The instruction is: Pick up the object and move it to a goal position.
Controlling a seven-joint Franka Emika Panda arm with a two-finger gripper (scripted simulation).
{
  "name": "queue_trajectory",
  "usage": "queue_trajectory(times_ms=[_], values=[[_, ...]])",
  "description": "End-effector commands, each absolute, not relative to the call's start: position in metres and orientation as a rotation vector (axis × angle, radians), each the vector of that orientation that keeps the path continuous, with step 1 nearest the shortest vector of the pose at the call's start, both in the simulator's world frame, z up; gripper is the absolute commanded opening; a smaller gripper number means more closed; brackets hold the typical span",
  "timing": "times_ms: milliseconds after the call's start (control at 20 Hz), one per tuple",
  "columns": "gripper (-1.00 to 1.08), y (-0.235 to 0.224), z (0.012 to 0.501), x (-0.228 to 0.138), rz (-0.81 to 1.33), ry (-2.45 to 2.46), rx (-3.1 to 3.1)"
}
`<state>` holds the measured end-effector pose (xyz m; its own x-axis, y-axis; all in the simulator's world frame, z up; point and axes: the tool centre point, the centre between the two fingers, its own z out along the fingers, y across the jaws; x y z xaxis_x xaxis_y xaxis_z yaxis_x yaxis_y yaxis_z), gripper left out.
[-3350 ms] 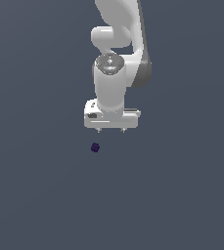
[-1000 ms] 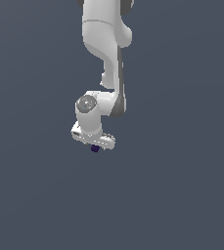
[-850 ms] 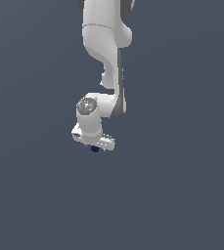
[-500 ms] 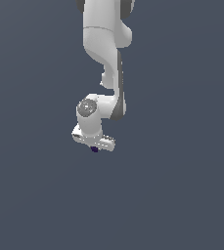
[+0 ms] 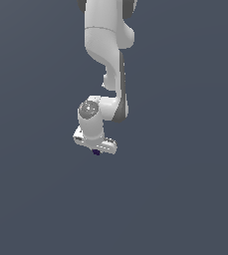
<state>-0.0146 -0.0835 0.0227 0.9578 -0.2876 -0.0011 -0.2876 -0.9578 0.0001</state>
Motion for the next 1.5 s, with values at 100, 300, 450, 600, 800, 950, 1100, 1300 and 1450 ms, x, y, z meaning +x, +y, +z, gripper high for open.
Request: queue_trajectory(times_ms=[100, 300, 450, 600, 800, 950, 1100, 1300, 1450], values=[[-1.0, -0.085, 0.031, -0.016, 0.0, 0.457, -3.108], [-1.0, -0.087, 0.046, -0.02, 0.0, 0.457, -3.108], [-1.0, -0.09, 0.062, -0.024, 0.0, 0.457, -3.108], [-1.0, -0.093, 0.084, -0.03, 0.0, 0.457, -3.107], [-1.0, -0.098, 0.12, -0.039, 0.0, 0.458, -3.107], [-1.0, -0.103, 0.15, -0.047, 0.0, 0.458, -3.107], [-1.0, -0.108, 0.183, -0.055, 0.0, 0.458, -3.107], [-1.0, -0.115, 0.23, -0.066, 0.0, 0.458, -3.107], [-1.0, -0.121, 0.265, -0.075, 0.0, 0.459, -3.107]])
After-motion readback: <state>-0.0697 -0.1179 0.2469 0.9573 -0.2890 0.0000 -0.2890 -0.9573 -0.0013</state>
